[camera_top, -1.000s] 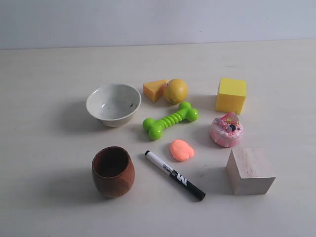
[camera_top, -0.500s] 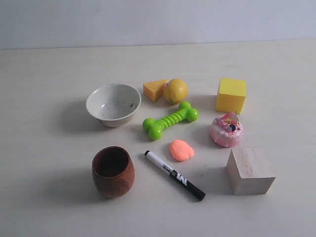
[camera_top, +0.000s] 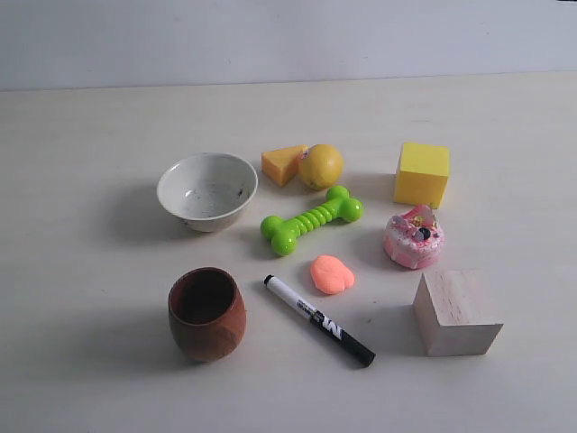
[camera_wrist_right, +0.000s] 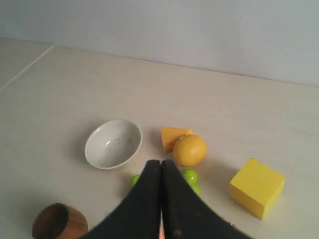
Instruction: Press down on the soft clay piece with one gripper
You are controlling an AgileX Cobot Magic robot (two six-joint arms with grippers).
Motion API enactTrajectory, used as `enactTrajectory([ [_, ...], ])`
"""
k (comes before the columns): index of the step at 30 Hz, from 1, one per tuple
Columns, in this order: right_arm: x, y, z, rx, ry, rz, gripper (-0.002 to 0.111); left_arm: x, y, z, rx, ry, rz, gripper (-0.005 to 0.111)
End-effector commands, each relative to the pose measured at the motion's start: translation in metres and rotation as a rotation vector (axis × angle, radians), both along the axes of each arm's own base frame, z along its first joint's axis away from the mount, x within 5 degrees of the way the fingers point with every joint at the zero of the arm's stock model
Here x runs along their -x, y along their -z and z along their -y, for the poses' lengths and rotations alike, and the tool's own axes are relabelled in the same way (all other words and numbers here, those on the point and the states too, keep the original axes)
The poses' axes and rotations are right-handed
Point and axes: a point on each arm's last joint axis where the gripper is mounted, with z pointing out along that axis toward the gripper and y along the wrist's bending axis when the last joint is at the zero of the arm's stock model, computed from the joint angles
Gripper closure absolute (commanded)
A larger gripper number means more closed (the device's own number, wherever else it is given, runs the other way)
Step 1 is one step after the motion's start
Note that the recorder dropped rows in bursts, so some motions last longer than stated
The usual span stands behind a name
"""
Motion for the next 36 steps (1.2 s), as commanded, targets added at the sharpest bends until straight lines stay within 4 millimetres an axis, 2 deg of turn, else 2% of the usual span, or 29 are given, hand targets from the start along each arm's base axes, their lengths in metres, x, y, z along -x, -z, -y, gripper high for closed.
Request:
enactTrajectory([
  [1,-0.010,-0.005,-0.012,0.001,-0.080,-0.009,0.108,0.000,0.000,0.000,0.003,0.006,0.005,0.107],
  [4,-0.008,-0.013,-0.020,-0.015,-0.075,0.055,0.108,0.000,0.000,0.000,0.003,0.006,0.005,0.107],
  [8,-0.002,-0.028,-0.022,-0.035,0.018,0.173,0.108,0.000,0.000,0.000,0.003,0.006,0.005,0.107],
  [10,-0.001,-0.026,-0.026,-0.003,0.011,0.168,0.108,0.000,0.000,0.000,0.003,0.006,0.005,0.107],
  [14,-0.009,-0.004,-0.042,0.098,-0.029,0.030,0.108,0.000,0.000,0.000,0.003,0.006,0.005,0.107],
  [18,-0.019,0.014,-0.067,0.137,-0.083,-0.024,0.108,0.000,0.000,0.000,0.003,0.006,0.005,0.107],
  [22,-0.033,0.044,-0.091,0.252,-0.112,-0.116,0.108,0.000,0.000,0.000,0.003,0.006,0.005,0.107],
  [27,-0.052,0.078,-0.101,0.351,-0.031,-0.230,0.108,0.000,0.000,0.000,0.003,0.006,0.005,0.107],
  [30,-0.056,0.083,-0.104,0.352,-0.028,-0.233,0.108,0.000,0.000,0.000,0.003,0.006,0.005,0.107],
  [36,-0.056,0.080,-0.104,0.332,-0.022,-0.218,0.108,0.000,0.000,0.000,0.003,0.006,0.005,0.107],
])
